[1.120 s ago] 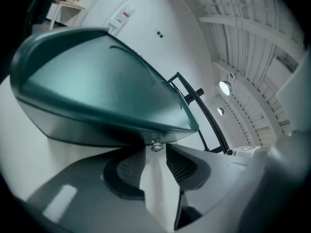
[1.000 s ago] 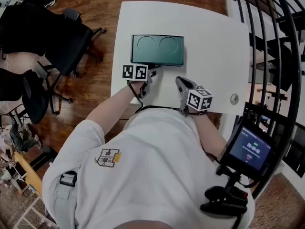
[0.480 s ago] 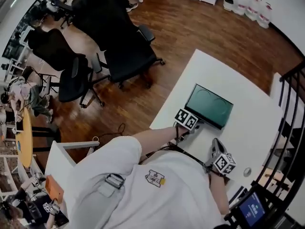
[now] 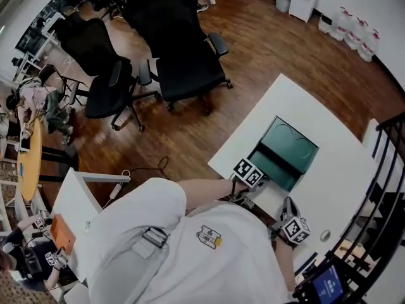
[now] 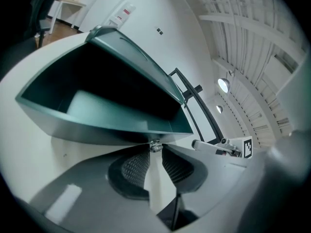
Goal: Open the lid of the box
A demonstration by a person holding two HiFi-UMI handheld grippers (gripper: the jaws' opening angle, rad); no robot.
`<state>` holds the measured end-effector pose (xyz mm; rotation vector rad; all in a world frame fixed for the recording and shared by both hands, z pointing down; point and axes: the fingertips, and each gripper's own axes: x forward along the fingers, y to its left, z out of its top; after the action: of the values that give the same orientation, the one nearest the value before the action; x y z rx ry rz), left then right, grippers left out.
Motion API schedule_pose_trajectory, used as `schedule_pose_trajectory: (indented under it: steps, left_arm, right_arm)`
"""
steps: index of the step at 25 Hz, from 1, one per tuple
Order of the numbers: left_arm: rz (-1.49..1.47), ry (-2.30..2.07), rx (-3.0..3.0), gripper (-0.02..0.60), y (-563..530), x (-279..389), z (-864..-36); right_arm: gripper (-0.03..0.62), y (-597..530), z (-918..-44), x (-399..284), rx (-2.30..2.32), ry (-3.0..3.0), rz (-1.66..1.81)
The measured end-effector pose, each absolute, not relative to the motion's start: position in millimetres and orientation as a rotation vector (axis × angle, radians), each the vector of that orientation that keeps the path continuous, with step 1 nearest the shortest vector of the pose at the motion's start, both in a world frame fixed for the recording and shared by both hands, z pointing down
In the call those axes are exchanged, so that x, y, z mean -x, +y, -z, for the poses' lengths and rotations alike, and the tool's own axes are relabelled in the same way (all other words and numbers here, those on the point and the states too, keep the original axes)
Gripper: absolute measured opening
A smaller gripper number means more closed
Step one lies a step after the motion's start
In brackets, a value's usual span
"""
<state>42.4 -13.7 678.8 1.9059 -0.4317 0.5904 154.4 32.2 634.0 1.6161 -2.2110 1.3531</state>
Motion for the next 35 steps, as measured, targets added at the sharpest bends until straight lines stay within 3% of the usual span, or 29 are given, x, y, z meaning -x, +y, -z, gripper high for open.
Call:
schedule_pose_trajectory:
  steps: [5,19,35]
  left_arm:
    - [-0.549,-0.491,-1.908,0.078,-25,-8,-675]
    - [-0.538,-0.459,-1.915,0.107,-11,-2,-672]
    - [-0.406,-0.565,-1.87,0.064,-6,50,-655]
  right_arm:
    - [0.0,24,-635,-120,-1.577,-2.25,-1.353]
    - [0.0,31,-636,-121,-1.587,-2.25,-1.37]
    - [0.0,37,-636,-100,-1.517,-2.261,-1.388]
